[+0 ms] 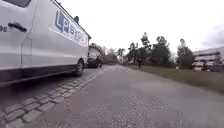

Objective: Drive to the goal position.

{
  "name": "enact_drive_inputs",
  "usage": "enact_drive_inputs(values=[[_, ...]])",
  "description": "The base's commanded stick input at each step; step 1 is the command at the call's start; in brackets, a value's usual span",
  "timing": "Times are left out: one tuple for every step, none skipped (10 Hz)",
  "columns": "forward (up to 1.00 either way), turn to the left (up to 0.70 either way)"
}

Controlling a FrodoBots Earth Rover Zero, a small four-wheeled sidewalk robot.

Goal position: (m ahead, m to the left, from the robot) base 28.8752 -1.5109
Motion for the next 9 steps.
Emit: enact_drive_inputs(values=[[1.0,0.0],[1.0,0.0],[1.0,0.0],[1.0,0.0],[1.0,0.0],[1.0,0.0],[1.0,0.0],[1.0,0.0],[1.0,0.0]])
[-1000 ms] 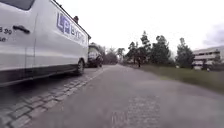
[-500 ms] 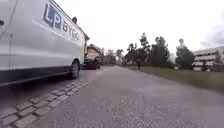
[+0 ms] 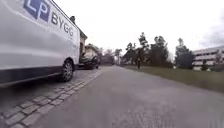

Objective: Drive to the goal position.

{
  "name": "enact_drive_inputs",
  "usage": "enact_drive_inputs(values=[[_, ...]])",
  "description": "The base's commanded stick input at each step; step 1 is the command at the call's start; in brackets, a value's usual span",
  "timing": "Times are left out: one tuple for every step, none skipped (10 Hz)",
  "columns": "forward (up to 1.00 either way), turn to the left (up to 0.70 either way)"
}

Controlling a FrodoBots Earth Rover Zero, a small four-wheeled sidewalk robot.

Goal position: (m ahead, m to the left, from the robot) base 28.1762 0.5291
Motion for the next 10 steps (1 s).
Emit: enact_drive_inputs(values=[[1.0,0.0],[1.0,0.0],[1.0,0.0],[1.0,0.0],[1.0,0.0],[1.0,0.0],[1.0,0.0],[1.0,0.0],[1.0,0.0],[1.0,0.0]])
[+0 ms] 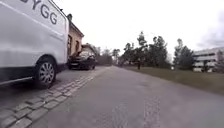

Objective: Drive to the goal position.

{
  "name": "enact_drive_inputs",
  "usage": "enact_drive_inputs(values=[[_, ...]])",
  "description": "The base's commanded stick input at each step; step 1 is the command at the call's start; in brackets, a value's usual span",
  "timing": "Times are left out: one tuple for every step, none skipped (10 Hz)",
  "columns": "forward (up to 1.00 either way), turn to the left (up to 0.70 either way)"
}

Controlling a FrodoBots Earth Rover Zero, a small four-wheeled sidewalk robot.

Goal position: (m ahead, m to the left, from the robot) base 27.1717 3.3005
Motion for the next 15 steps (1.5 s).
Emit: enact_drive_inputs(values=[[1.0,0.0],[1.0,0.0],[1.0,0.0],[1.0,0.0],[1.0,0.0],[1.0,0.0],[1.0,0.0],[1.0,0.0],[1.0,0.0],[1.0,0.0],[1.0,0.0],[1.0,0.0],[1.0,0.0],[1.0,0.0],[1.0,0.0]])
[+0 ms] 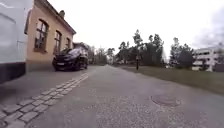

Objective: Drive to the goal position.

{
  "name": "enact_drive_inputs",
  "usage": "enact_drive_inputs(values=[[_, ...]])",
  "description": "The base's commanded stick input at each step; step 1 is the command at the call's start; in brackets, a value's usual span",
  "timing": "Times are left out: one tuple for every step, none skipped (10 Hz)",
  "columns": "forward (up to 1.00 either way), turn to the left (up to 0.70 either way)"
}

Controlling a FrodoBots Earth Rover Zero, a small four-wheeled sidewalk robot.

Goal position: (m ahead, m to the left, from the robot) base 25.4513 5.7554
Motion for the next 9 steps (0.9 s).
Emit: enact_drive_inputs(values=[[1.0,0.0],[1.0,0.0],[1.0,0.0],[1.0,0.0],[1.0,0.0],[1.0,0.0],[1.0,0.0],[1.0,0.0],[1.0,0.0]])
